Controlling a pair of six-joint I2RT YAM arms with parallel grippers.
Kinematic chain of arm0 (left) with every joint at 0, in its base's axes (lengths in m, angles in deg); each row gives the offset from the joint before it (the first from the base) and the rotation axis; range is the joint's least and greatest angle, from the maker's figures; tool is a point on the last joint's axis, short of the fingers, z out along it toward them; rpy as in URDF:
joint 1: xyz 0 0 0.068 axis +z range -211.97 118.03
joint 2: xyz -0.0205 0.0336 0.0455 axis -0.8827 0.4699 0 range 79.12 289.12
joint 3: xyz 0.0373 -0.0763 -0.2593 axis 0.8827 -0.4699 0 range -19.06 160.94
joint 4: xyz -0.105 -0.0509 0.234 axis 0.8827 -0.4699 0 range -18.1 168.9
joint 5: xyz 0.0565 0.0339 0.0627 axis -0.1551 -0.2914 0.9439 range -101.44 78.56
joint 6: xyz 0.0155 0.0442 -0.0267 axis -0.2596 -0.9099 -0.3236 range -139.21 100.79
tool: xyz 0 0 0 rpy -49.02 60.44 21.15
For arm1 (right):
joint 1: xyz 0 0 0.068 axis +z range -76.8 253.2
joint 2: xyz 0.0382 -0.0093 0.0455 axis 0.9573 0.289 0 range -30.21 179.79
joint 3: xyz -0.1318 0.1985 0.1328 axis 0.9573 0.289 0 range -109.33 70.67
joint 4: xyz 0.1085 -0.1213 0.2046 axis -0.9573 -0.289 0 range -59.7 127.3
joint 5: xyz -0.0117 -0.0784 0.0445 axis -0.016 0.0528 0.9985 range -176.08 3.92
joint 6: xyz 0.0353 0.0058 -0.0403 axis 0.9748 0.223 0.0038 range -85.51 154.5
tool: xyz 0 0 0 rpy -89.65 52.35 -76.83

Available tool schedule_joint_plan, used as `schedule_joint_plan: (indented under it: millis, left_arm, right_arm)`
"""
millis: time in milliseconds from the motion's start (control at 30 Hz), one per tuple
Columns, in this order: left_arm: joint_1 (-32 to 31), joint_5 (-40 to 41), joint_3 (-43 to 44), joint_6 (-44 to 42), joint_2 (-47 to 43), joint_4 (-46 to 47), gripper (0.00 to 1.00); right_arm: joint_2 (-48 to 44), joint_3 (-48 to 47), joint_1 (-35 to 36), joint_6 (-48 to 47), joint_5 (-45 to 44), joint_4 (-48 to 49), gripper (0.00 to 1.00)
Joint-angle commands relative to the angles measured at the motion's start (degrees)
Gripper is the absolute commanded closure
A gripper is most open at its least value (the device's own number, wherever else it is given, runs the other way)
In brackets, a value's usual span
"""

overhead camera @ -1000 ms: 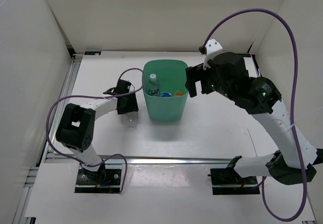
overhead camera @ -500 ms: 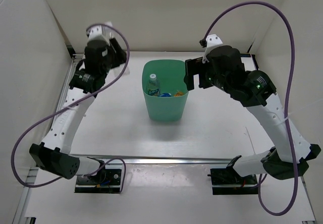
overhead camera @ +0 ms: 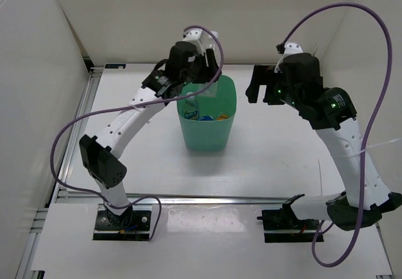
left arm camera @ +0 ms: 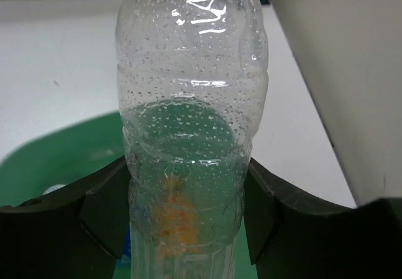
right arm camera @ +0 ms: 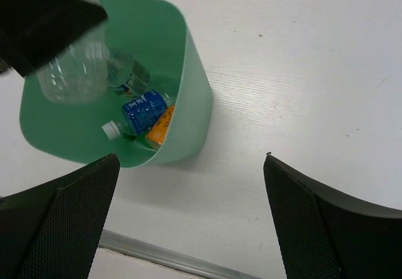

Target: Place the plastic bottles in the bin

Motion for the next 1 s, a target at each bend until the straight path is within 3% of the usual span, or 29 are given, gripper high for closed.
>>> schedule_joint_plan:
  millis: [0,33,300,433,567,633,667,800,967]
  left_arm:
    - [-1.5,0.43,-0.48,-0.27,-1.49,-0.85,0.27]
    - [-2.46,1.38,-0.49,-0.27,-1.48,-0.85,0.0]
    - [-4.84,10.96,-0.83,-2.38,-10.69,-0.85,0.0]
    - [-4.84,23.16,-9.87,-2.99,-23.25,-1.46,0.0]
    - [-4.06,34.87,-29.35,0.16,-38.1,-3.74,0.0]
    - [-2.13,38.2,-33.86,4.55,-44.18,-10.31,0.0]
    - [-1.51,39.35,-34.58,6.48,-45.41,-13.73,0.0]
    - [1.57,45.85,-36.6,15.0,-47.44,-31.74,0.0]
    - [4.13,51.65,-38.98,16.61,-50.34,-33.55,0.0]
  right_arm:
    - [-2.78,1.0,-2.89,0.64,3.91,2.56,0.01]
    - [-3.3,1.61,-3.41,0.64,3.92,2.56,0.01]
    - [-2.7,3.37,-6.13,2.21,3.39,1.95,0.0]
    - [0.02,3.37,-7.46,2.05,8.4,1.95,0.0]
    - [4.94,-0.39,-8.87,2.93,13.49,-3.84,0.0]
    - [6.45,-0.41,-10.97,5.9,16.2,-6.57,0.0]
    - [6.45,0.55,-13.33,6.44,23.62,-5.88,0.0]
    - [1.99,14.57,-19.39,11.26,34.91,2.79,0.0]
    - [2.13,17.09,-24.43,12.24,41.97,5.39,0.0]
